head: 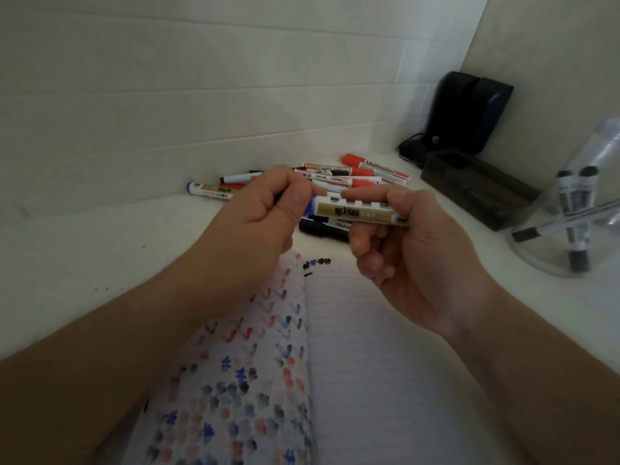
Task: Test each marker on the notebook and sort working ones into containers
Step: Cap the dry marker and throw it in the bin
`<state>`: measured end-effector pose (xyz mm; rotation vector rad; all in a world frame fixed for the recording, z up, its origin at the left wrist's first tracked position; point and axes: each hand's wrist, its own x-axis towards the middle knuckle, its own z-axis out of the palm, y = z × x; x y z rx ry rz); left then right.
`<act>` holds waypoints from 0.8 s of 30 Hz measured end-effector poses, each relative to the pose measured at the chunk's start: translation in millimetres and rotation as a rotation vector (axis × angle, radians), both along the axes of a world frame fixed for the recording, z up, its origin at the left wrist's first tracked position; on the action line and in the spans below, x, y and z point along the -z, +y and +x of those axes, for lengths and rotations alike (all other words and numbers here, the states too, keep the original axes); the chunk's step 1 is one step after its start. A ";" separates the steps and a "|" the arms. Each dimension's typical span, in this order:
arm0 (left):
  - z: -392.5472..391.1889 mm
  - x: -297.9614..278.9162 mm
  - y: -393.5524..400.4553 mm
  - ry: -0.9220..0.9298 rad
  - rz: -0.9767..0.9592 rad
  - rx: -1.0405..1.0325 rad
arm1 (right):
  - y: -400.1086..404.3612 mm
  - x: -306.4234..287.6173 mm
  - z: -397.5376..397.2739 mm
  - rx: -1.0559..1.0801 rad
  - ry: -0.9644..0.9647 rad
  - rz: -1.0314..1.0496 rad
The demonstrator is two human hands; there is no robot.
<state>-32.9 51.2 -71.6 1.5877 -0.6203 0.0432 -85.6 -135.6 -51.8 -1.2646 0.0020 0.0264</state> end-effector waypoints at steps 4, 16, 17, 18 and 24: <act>4.9 -0.7 1.9 -0.098 0.106 -0.005 | 4.4 3.4 2.1 0.037 0.037 0.074; 15.7 14.8 -9.9 -0.219 0.568 -0.071 | 1.6 7.3 2.4 0.145 0.289 0.012; 11.2 13.8 -11.7 -0.282 0.644 -0.055 | -2.5 4.1 -3.4 0.167 0.282 -0.044; 5.7 11.0 -13.4 -0.330 0.731 -0.027 | -6.4 0.4 -12.7 0.185 0.273 -0.110; -53.2 -47.3 -37.5 -0.595 0.995 0.037 | -47.4 -11.1 -125.6 0.294 0.041 -0.449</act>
